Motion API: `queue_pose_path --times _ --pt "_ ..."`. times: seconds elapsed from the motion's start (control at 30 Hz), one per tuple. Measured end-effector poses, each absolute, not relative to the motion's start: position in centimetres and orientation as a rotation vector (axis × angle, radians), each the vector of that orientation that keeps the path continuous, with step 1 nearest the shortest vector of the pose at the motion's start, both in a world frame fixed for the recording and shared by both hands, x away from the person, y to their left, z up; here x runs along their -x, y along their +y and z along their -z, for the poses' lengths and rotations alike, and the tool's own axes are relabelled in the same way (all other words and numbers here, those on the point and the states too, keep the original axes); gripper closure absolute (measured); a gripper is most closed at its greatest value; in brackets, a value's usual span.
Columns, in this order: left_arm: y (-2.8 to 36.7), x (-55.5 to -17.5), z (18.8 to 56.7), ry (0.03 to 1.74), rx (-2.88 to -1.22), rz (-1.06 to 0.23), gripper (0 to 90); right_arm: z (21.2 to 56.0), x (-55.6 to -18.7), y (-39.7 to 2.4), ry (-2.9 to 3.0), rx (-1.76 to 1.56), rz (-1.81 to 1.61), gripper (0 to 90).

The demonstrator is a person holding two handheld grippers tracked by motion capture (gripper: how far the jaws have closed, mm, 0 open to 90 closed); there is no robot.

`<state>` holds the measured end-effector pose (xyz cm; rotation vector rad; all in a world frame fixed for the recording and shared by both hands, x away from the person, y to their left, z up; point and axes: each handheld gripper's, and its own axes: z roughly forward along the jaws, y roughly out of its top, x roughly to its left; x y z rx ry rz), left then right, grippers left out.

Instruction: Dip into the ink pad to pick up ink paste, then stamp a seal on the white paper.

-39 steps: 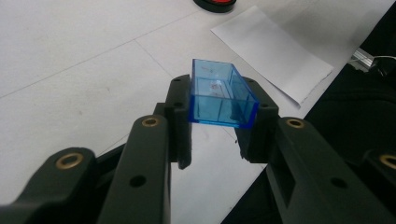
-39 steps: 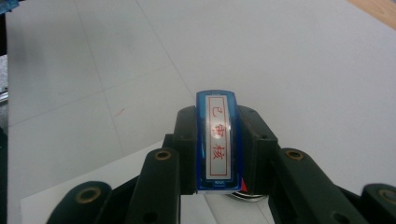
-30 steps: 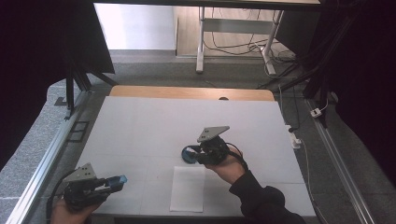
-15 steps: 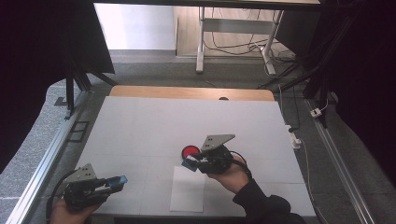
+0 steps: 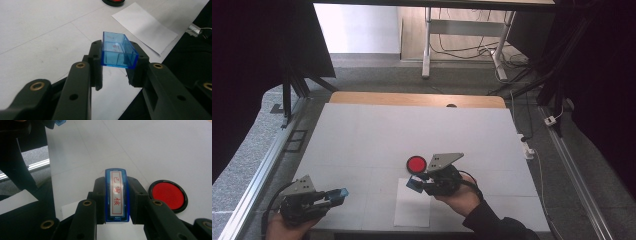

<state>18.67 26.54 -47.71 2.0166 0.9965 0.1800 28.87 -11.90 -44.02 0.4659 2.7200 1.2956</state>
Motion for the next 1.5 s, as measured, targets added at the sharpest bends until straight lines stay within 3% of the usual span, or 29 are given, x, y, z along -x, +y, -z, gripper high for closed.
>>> queue_pose_path --times 1.5 --pt "26.6 -18.7 47.7 0.997 -2.015 -0.173 68.2 47.7 -29.1 -10.6 2.81 -0.425 -1.052 71.7"
